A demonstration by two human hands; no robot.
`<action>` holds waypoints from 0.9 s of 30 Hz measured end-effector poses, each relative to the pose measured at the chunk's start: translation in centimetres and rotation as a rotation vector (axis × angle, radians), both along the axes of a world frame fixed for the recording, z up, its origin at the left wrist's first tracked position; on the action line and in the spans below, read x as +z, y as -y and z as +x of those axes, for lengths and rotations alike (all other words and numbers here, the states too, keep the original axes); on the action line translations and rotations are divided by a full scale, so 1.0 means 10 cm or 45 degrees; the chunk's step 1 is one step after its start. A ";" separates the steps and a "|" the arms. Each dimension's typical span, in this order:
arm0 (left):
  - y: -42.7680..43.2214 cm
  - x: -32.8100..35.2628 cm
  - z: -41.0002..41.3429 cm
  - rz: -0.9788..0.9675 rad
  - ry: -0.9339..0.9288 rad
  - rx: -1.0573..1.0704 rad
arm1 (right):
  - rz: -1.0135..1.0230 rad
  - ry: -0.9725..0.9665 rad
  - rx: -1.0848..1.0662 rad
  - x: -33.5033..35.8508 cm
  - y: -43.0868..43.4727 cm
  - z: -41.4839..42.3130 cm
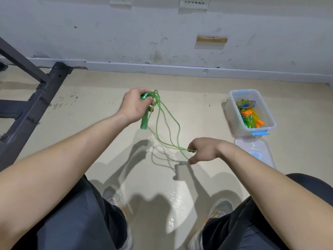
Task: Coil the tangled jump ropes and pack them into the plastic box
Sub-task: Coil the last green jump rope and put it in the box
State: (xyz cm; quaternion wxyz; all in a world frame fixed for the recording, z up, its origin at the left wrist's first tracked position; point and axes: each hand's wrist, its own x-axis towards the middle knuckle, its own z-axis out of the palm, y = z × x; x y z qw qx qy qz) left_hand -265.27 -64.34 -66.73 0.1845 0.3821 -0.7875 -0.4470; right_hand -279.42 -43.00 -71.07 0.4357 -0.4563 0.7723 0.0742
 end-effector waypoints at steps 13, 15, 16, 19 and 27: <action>-0.35 0.16 -0.11 0.292 -0.157 -0.095 | -1.122 0.178 -0.661 0.42 0.39 0.25; -0.36 0.15 -0.12 0.269 -0.152 -0.087 | -1.188 0.172 -0.739 0.42 0.42 0.26; -0.36 0.14 -0.12 0.249 -0.145 -0.077 | -1.237 0.112 -0.751 0.42 0.44 0.27; -0.37 0.11 -0.13 0.254 -0.133 -0.040 | -1.319 -0.092 -0.740 0.40 0.49 0.29; -0.41 0.07 -0.16 0.251 -0.090 0.019 | -1.171 -0.308 -0.597 0.40 0.46 0.29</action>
